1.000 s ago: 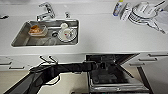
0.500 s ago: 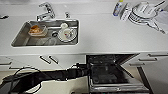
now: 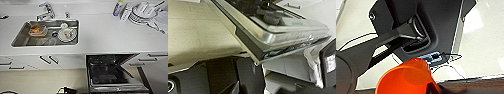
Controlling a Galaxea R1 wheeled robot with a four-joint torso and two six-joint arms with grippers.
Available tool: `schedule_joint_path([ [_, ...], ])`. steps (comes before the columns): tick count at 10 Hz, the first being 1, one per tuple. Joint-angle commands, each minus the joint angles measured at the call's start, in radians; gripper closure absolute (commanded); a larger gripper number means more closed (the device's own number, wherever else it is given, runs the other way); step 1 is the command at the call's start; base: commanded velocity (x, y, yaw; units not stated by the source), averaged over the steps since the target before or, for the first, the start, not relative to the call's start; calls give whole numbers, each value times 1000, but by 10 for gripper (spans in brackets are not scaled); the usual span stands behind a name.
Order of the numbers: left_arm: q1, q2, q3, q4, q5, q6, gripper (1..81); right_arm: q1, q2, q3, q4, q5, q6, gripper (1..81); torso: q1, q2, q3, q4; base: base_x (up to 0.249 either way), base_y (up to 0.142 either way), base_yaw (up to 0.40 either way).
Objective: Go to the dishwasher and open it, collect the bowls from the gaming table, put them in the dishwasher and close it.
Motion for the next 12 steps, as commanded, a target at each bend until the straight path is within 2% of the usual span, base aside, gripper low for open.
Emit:
schedule_joint_path([
  [1, 273, -145, 20, 27, -8, 198, 10, 40, -174, 147, -10, -31, 6, 811, 0, 0, 0, 0, 0, 0, 0],
  [4, 446, -87, -102, 87, -27, 198, 10, 126, -276, 196, -5, -37, 44, 811, 0, 0, 0, 0, 0, 0, 0],
  [5, 486, -72, -142, 102, -64, 198, 10, 155, -282, 196, -5, -43, 57, 811, 0, 0, 0, 0, 0, 0, 0],
  [9, 586, 6, -418, 96, -338, 192, 10, 291, -346, 225, -5, -33, 129, 811, 0, 0, 0, 0, 0, 0, 0],
  [12, 632, 65, -570, 96, -361, 191, 10, 390, -404, 309, -5, -34, 173, 811, 0, 0, 0, 0, 0, 0, 0],
])
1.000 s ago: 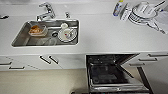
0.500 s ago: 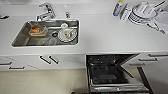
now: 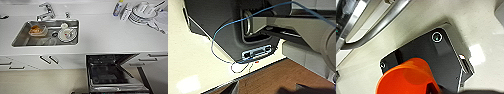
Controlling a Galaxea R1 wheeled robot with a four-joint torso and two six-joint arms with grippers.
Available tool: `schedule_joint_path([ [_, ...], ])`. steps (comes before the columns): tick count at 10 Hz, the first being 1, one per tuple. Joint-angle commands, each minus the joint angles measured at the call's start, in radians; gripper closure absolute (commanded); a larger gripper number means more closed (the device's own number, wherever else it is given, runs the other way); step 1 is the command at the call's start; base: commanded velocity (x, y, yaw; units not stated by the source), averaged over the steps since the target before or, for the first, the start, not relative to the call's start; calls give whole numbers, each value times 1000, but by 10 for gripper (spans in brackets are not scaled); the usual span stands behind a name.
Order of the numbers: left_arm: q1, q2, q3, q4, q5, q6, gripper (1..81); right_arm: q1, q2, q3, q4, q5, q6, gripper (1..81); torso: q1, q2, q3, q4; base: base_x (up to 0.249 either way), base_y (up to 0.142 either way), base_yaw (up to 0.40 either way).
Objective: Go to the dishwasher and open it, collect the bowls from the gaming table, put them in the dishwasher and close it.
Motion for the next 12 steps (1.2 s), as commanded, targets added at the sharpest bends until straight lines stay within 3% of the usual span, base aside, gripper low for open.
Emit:
schedule_joint_path([
  [1, 84, 74, -169, 6, -101, 13, 10, 115, -130, 124, -8, -35, 63, 811, 0, 0, 0, 0, 0, 0, 0],
  [3, 101, 108, -264, 1, -155, 12, 10, 191, -174, 205, -8, -43, 103, 811, 0, 0, 0, 0, 0, 0, 0],
  [7, 130, 236, -472, 1, -156, 12, 10, 338, -244, 345, -8, -52, 185, 811, 0, 0, 0, 0, 0, 0, 0],
  [12, 152, 265, -516, 3, -161, 13, 10, 574, -244, 421, -7, -218, 261, 811, 0, 0, 0, 0, 0, 0, 0],
])
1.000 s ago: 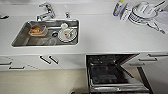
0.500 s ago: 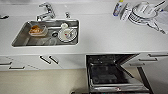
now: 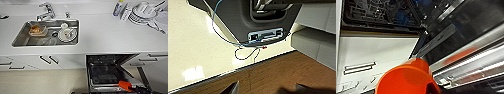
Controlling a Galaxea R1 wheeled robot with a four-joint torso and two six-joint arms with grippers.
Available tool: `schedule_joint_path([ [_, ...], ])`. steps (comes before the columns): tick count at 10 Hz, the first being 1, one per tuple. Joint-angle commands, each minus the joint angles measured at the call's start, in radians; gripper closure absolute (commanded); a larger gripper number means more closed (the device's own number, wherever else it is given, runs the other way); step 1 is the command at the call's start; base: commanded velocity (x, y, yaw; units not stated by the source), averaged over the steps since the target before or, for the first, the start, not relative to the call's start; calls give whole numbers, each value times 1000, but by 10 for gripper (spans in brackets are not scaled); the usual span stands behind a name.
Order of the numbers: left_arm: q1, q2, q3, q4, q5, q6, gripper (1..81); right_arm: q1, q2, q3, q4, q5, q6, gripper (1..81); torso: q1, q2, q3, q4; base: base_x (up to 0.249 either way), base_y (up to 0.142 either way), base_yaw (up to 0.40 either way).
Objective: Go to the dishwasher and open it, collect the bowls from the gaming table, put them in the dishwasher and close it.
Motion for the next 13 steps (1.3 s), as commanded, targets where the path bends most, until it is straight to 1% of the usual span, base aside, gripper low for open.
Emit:
schedule_joint_path([
  [1, 47, -14, 10, 3, 43, 5, 10, 189, -32, 53, -2, -146, 65, 811, 0, 0, 0, 0, 0, 0, 0],
  [2, 47, -14, 10, 3, 43, 5, 10, 218, -6, 43, -2, -167, 79, 811, 0, 0, 0, 0, 0, 0, 0],
  [4, 53, -14, 10, 7, 43, 5, 10, 256, 71, -16, -2, -179, 102, 811, 0, 0, 0, 0, 0, 0, 0],
  [5, 57, -16, 10, 9, 43, 7, 10, 269, 120, -56, 12, -208, 100, 811, 0, 0, 0, 0, 0, 0, 0],
  [7, 60, -16, 10, 9, 41, 7, 10, 281, 192, -125, 20, -219, 102, 811, 0, 0, 0, 0, 0, 0, 0],
  [8, 60, -16, 10, 9, 41, 7, 10, 289, 211, -139, 23, -231, 102, 811, 0, 0, 0, 0, 0, 0, 0],
  [9, 60, -17, 10, 9, 27, 7, 10, 292, 211, -135, 26, -236, 102, 10, 0, 0, 0, 0, 0, 0, 0],
  [11, 60, -25, -5, 0, -36, 8, 10, 292, 194, -103, 26, -249, 100, 10, 0, 0, 0, 0, 0, 0, 0],
  [12, 60, -14, -24, -2, -37, 8, 10, 298, 183, -69, 26, -306, 100, 10, 0, 0, 0, 0, 0, 0, 0],
  [13, 60, 4, -54, -2, -37, 8, 10, 301, 162, -26, 25, -397, 99, 10, 0, 0, 0, 0, 0, 0, 0],
])
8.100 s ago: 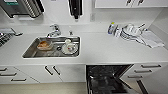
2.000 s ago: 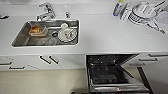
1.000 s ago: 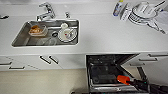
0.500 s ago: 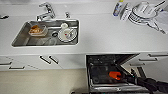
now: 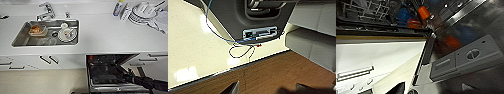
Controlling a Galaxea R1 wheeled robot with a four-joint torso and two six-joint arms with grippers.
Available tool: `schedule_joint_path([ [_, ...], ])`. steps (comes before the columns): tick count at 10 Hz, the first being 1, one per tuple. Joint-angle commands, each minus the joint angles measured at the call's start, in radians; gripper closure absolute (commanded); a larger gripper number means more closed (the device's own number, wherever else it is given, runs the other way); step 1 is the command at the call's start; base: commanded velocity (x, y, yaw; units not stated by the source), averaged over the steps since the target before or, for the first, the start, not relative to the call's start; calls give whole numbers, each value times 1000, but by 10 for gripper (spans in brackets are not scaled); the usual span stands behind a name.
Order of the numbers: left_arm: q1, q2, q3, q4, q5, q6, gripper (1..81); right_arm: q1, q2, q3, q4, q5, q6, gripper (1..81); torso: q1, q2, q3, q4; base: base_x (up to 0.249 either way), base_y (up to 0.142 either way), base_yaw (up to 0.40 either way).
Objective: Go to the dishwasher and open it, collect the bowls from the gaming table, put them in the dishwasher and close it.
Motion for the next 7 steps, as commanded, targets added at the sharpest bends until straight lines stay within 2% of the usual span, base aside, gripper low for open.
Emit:
schedule_joint_path([
  [1, 36, 29, -62, -3, 37, 2, 10, 98, -109, 152, 18, -211, -1, 10, 0, 0, 0, 0, 0, 0, 0],
  [2, 36, 45, -85, 0, 36, 2, 10, 97, -158, 202, 18, -269, -6, 10, 0, 0, 0, 0, 0, 0, 0],
  [4, 36, 61, -110, 4, 19, 3, 10, 58, -263, 269, 16, -337, -15, 10, 0, 0, 0, 0, 0, 0, 0],
  [7, 36, 59, -122, 0, -6, 3, 10, -70, -356, 273, 8, -324, -24, 10, 0, 0, 0, 0, 0, 0, 0],
])
